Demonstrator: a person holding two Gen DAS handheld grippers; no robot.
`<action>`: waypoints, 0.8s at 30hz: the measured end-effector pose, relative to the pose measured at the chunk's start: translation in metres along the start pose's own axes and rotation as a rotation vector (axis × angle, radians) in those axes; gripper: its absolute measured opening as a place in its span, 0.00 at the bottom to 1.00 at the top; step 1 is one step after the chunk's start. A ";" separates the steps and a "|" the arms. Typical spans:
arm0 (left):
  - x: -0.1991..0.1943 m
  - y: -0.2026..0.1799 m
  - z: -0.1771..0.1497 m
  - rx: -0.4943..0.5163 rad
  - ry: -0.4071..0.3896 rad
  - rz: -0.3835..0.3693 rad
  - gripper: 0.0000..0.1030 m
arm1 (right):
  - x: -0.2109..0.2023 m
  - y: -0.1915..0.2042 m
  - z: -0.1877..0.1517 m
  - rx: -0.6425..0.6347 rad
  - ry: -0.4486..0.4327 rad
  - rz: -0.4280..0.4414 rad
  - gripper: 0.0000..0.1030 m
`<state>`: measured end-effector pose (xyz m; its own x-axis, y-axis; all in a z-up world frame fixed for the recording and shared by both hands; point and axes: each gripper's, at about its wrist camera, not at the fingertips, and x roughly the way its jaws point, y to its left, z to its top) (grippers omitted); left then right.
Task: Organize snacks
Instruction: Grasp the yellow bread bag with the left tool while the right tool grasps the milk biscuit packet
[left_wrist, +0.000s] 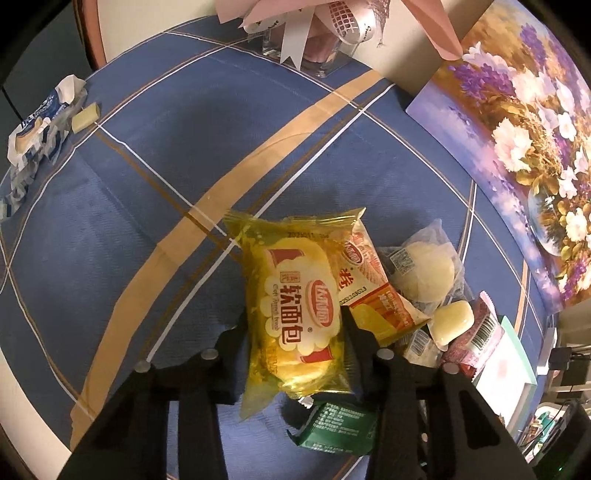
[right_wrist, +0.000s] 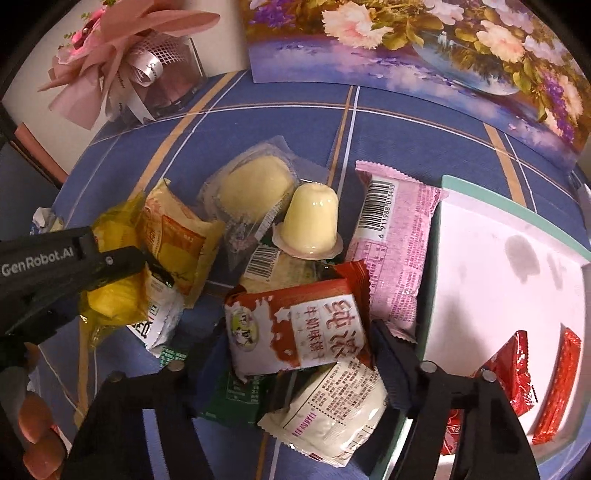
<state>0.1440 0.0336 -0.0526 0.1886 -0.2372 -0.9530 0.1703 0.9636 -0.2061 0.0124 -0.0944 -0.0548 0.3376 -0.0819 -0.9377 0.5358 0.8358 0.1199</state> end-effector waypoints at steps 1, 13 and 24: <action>-0.002 0.001 0.001 -0.004 -0.003 0.002 0.41 | -0.002 0.000 0.000 -0.001 -0.002 -0.005 0.68; -0.029 -0.012 -0.005 0.030 -0.049 -0.041 0.41 | -0.037 -0.017 0.013 0.042 -0.065 0.010 0.67; -0.044 -0.095 -0.041 0.189 -0.011 -0.116 0.41 | -0.059 -0.089 0.015 0.197 -0.097 -0.009 0.67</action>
<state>0.0799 -0.0428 0.0000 0.1680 -0.3471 -0.9226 0.3697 0.8898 -0.2674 -0.0433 -0.1720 -0.0051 0.3996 -0.1488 -0.9045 0.6770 0.7132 0.1818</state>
